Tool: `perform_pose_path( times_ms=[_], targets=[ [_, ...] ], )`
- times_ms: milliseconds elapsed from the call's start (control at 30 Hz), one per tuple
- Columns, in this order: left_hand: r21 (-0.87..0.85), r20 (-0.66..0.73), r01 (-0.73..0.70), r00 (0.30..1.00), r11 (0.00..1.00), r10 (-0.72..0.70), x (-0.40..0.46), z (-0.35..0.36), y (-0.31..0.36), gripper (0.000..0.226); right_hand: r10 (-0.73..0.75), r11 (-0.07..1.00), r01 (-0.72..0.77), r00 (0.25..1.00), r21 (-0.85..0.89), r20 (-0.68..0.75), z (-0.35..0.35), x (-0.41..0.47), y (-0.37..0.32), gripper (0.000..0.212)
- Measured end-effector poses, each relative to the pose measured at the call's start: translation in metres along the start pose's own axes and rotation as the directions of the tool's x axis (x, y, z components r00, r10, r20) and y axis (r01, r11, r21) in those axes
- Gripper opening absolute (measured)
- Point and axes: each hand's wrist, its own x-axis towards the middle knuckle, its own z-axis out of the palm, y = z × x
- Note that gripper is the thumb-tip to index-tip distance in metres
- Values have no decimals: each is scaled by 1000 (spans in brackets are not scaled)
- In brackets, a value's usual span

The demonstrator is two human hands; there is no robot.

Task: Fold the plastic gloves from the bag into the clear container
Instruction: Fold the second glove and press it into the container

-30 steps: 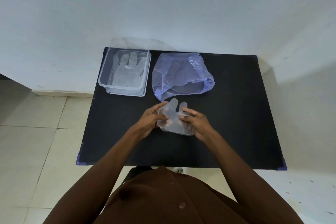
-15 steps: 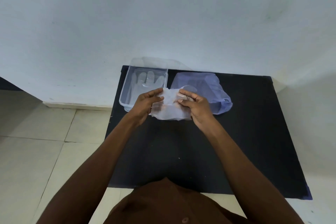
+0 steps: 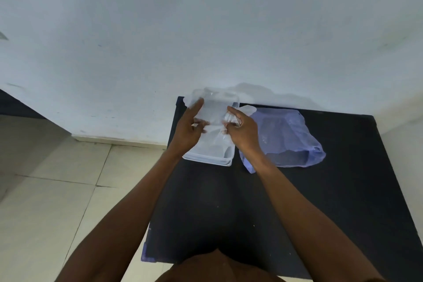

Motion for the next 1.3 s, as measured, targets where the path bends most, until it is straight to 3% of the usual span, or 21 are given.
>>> perform_pose_path(
  times_ms=[67,133,233,333,500,700,1033,1300],
  targets=[
    [102,36,-62,998,993,58,7,-2,-14,67,22,999,-22,1000,-35,-12,11,6,4,50],
    [163,69,-37,997,986,26,13,0,-27,68,70,997,-70,998,-44,-7,20,12,10,53],
    [212,111,111,984,971,-137,21,4,-41,72,117,979,-114,993,-168,8,31,21,18,57],
    [277,166,278,929,920,-330,29,7,-48,74,145,937,-126,989,-326,35,40,28,18,59],
    [331,233,386,851,861,-471,38,13,-56,86,216,871,-146,971,-468,99,54,36,20,63],
    [388,218,416,825,822,-521,39,15,-65,88,302,822,-213,949,-528,86,66,33,31,58],
    [435,226,415,808,799,-544,42,17,-64,85,324,762,-232,945,-605,46,66,33,38,49],
    [473,165,449,800,758,-576,42,19,-55,93,363,757,-253,929,-602,66,69,32,38,56]
  ],
)
